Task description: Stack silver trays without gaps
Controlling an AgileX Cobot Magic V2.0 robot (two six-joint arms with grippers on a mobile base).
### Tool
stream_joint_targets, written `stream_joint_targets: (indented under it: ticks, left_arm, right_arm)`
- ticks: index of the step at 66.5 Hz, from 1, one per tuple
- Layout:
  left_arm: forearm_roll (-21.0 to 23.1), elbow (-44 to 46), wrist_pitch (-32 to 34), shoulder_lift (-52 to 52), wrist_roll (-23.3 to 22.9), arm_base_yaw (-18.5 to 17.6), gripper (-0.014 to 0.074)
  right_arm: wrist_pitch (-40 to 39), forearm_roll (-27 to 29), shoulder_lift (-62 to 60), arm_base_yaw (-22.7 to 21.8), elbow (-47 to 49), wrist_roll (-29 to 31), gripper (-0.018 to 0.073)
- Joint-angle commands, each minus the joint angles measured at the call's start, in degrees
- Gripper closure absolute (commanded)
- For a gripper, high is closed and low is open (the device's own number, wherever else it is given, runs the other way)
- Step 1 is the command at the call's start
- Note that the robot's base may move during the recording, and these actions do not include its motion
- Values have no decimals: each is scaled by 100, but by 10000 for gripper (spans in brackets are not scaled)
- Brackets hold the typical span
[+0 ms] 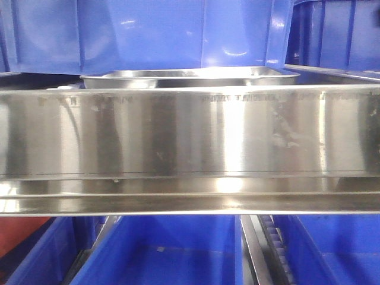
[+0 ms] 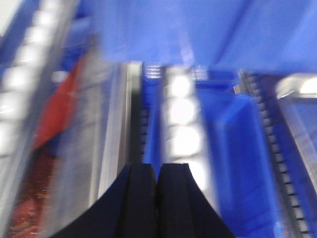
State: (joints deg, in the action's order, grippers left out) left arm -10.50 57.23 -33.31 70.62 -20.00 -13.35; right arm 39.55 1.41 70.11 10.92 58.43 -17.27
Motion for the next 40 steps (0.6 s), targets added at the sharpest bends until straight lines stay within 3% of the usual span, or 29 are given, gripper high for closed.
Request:
stream_joint_targets:
  ticks: [1,5,19,28,40]
  left_arm:
    - [-867,382,-301,284,-1045,-422,613]
    - [-1088,648,-479,475,-1389,-755,613]
    - [-868,1481,-1234,1165,-1827,-1432,613]
    - [-648,1920,-1589,1538,-1827,-1556,613]
    - [-625,2109,-1509,1768,-1827,-1556,613]
  right_arm:
    - [73,-724,296,415,341,-737,560]
    - [311,-950,543,718,672,-946,560]
    - [1537,-969,1500,1304,1984,-1336,560]
    - [1894,-969,2010,1509,2611,-1469,560]
    - [2027,-969,2303,1562,2844,-1496,560]
